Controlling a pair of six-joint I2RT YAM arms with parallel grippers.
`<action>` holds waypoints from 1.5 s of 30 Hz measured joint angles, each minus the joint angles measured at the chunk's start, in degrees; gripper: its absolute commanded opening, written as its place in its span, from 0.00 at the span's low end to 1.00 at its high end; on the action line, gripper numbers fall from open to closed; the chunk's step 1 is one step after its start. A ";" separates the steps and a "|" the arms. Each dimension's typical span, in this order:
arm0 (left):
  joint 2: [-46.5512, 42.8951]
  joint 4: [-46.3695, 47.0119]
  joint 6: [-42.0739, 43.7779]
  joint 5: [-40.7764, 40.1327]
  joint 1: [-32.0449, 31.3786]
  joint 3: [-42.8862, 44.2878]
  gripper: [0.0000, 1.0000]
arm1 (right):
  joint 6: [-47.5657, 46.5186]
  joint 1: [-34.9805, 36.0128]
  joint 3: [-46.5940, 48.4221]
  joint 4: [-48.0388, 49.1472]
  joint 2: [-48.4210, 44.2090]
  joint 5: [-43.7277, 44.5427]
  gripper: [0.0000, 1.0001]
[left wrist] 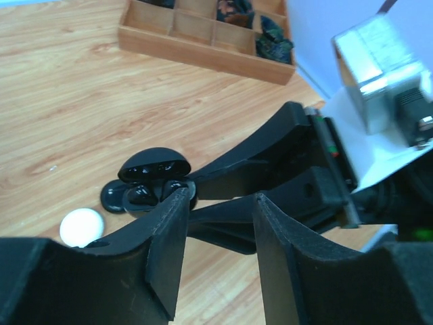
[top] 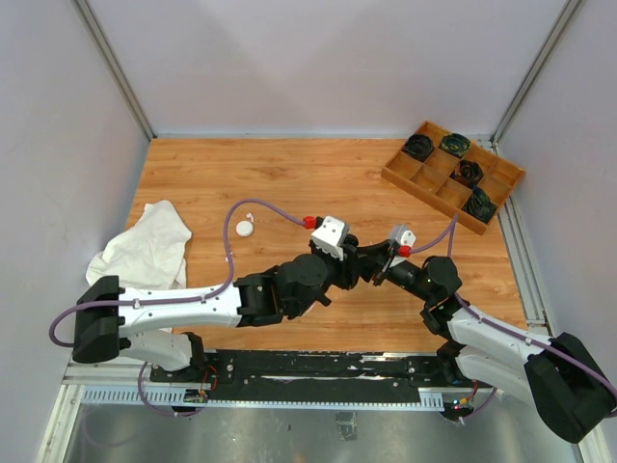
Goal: Insert the wireless bluetooth earbuds into the charging case
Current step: Place the earbud in the charging case, then close the charging case.
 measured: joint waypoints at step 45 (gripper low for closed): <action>-9.88 -0.52 -10.60 52.02 26.38 -8.09 0.68 | 8.85 -1.01 4.96 3.65 6.71 -15.54 0.01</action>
